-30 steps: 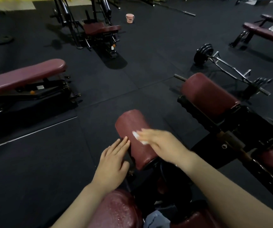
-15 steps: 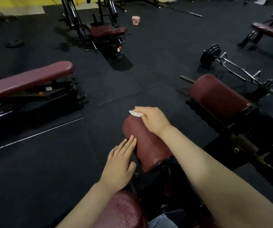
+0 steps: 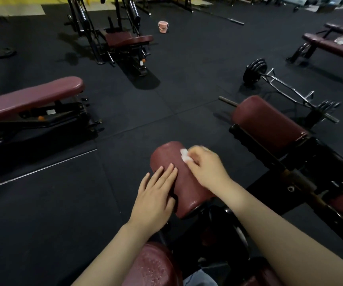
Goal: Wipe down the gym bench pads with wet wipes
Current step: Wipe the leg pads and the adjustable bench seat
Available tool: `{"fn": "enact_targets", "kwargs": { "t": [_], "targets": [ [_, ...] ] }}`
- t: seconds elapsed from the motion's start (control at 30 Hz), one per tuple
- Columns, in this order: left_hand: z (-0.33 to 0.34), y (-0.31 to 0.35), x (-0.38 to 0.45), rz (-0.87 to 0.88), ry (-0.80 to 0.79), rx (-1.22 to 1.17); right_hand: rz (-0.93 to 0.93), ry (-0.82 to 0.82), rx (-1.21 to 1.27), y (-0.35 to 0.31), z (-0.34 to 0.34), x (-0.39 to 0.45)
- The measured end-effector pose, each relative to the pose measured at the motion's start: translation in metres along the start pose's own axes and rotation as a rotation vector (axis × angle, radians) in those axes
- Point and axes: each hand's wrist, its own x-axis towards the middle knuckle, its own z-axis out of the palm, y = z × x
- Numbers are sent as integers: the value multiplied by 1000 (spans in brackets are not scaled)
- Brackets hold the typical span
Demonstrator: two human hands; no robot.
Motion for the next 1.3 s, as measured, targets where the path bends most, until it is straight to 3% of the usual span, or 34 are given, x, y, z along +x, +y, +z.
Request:
{"fn": "enact_targets", "kwargs": {
  "t": [0.07,0.17,0.27,0.43,0.6,0.77,0.9,1.07,1.3],
  "targets": [
    [6,-3,-10,-35,-4,-31,-6,24,-47,-9,25,47],
    [8,-6,-16,-50,-13,-55,-1,-64,-69,-17,31,71],
    [3,-6,-15,-50,-11,-37,-43,-163,-73,-6,6,24],
    [-3,3,-2,-8,53,-39,55,-183,-19,12,-41,-71],
    [5,-5,-3,27,21,-18,-95,-125,-60,-5,11,20],
    [19,-12,-28,-73,-3,-81,-49,-137,-79,-23,42,78],
    [14,-15,-28,-73,6,-104,-41,-193,-122,-14,12,7],
    [-1,-6,-7,35,87,-116,34,-120,-29,-10,-24,-92],
    [20,-10,-11,17,68,-112,56,-44,-120,-24,36,63]
  ]
}}
